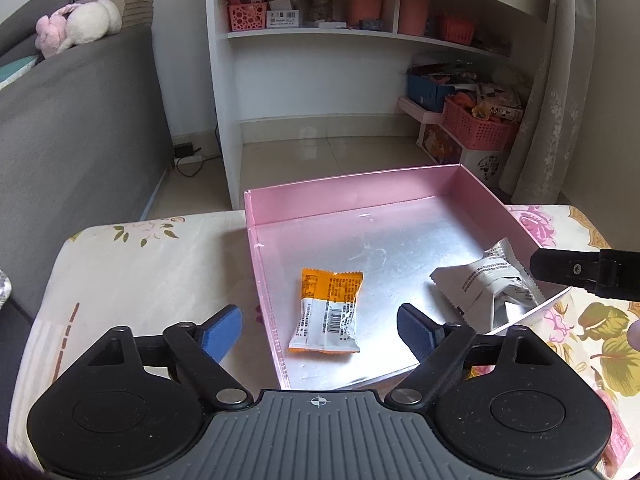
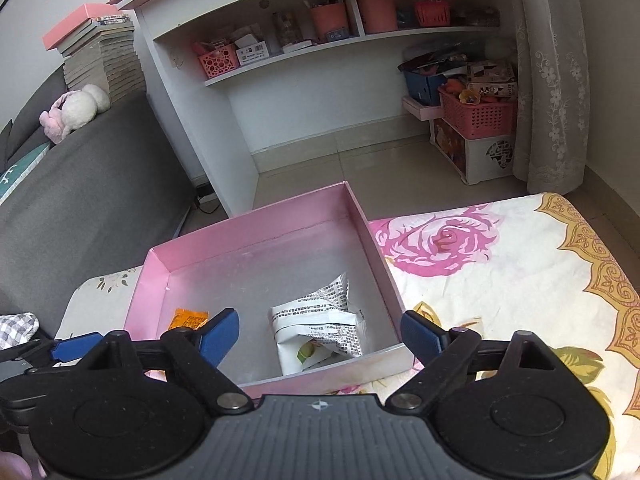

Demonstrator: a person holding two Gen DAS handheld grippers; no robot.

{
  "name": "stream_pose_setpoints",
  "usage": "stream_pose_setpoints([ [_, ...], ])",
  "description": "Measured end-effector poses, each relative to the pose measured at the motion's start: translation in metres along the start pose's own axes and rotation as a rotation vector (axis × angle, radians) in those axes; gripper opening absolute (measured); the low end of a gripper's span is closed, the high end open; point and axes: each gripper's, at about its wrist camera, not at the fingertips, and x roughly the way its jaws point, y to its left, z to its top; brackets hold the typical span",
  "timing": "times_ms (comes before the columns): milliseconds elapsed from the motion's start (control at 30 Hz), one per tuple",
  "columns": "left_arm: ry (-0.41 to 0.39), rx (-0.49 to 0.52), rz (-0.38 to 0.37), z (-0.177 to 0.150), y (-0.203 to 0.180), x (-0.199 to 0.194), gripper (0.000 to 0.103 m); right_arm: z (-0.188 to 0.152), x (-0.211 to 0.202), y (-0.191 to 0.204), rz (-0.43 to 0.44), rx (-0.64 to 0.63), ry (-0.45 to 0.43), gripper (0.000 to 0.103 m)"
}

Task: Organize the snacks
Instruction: 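Carry both packets over the pink box and open both grippers, then withdraw both tools from the box back toward the snack pile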

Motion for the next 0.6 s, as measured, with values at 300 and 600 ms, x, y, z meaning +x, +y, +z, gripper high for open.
stream_pose_setpoints([
  [300, 0.011, -0.048, -0.031, -0.012, 0.009, -0.043, 0.092, -0.004, -0.039, 0.004, -0.010, -0.010, 0.003, 0.086],
  [600, 0.037, -0.035, -0.029, -0.037, 0.013, -0.081, 0.096, -0.022, -0.073, 0.007, -0.008, -0.023, 0.025, 0.090],
])
